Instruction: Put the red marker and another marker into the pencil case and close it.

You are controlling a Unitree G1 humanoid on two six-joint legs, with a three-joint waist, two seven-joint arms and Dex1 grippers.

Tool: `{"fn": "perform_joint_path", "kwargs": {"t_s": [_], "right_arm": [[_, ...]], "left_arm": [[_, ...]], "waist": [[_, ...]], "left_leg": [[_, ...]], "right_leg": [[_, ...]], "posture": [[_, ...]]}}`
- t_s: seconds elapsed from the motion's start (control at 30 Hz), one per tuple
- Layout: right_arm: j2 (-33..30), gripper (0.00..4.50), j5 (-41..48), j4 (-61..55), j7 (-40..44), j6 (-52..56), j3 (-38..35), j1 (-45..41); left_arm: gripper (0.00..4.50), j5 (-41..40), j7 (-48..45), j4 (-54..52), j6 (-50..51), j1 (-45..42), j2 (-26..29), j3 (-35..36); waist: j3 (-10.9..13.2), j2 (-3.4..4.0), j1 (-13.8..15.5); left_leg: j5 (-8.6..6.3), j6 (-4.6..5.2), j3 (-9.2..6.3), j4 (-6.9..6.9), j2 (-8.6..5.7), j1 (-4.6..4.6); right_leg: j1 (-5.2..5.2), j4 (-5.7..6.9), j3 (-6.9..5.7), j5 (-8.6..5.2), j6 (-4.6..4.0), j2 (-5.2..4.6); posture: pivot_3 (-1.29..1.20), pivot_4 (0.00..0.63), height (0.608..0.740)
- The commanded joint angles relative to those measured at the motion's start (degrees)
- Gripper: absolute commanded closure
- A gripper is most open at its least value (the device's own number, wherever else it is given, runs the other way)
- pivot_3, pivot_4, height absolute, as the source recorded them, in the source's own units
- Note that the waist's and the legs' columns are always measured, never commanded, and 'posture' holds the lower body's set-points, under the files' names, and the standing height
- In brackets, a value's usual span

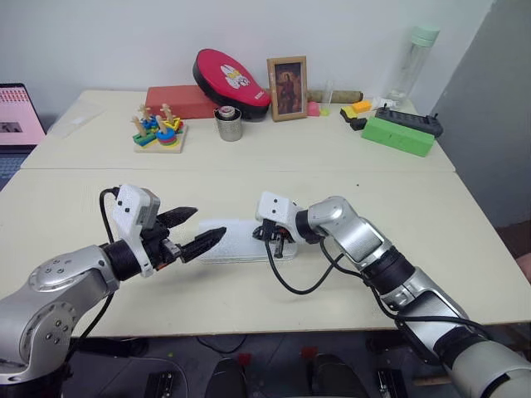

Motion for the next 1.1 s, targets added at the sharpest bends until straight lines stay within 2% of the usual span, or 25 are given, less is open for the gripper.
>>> {"fn": "perform_joint_path", "kwargs": {"t_s": [0.03,0.13,0.27,0.5,0.9,1.1], "right_arm": [[0.5,4.43,6.8,-4.9,-1.6,2.2,-10.5,0.3],[0.6,4.43,10.1,-5.2,-5.5,2.4,-17.8,0.2],[-1.7,4.26,10.6,-4.3,-8.9,1.3,-22.8,0.8],[-6.5,2.77,14.8,-5.4,-9.0,2.6,-29.2,2.7],[-8.8,0.04,16.3,-6.9,-11.7,2.8,-30.5,7.0],[-9.4,0.04,17.2,-7.0,-11.7,2.9,-29.8,7.2]], "left_arm": [[0.0,6.4,4.0,6.8,-4.8,-4.3,-0.8,-1.6],[0.0,10.6,6.0,13.3,-8.0,-7.8,-1.3,-2.4],[0.0,17.2,8.6,19.7,-13.2,-11.2,-1.2,-4.0],[0.0,21.5,10.2,28.9,-18.6,-13.1,-1.6,-2.3],[0.0,22.9,11.7,32.2,-21.8,-11.7,-2.3,0.7],[0.0,22.8,11.8,31.3,-21.7,-11.6,-2.7,1.2]], "waist": [[0.0,-0.06,0.4],[0.0,-0.14,0.5],[-0.1,-0.16,0.8],[0.0,-0.14,0.9],[0.0,-0.12,0.8],[0.0,-0.13,0.9]], "left_leg": [[0.0,0.0,0.0,0.01,0.0,-0.06],[0.0,0.0,0.01,-0.02,0.0,-0.13],[-0.01,0.0,0.0,-0.09,-0.01,-0.13],[-0.02,0.02,0.02,-0.16,-0.02,-0.19],[-0.02,0.02,0.03,-0.13,-0.01,-0.18],[-0.01,0.01,0.03,-0.12,-0.02,-0.17]], "right_leg": [[-0.01,0.0,-0.01,0.0,0.0,0.0],[-0.04,-0.02,0.0,0.01,0.0,0.0],[-0.05,-0.05,-0.02,0.02,-0.02,0.0],[-0.1,-0.11,0.0,0.01,-0.04,-0.01],[-0.1,-0.06,0.01,0.0,-0.03,0.0],[-0.08,-0.05,0.0,0.0,-0.03,-0.01]], "posture": [[0.0,0.15,0.74],[0.0,0.15,0.74],[0.0,0.15,0.74],[0.0,0.15,0.74],[0.0,0.15,0.74],[0.0,0.15,0.74]]}}
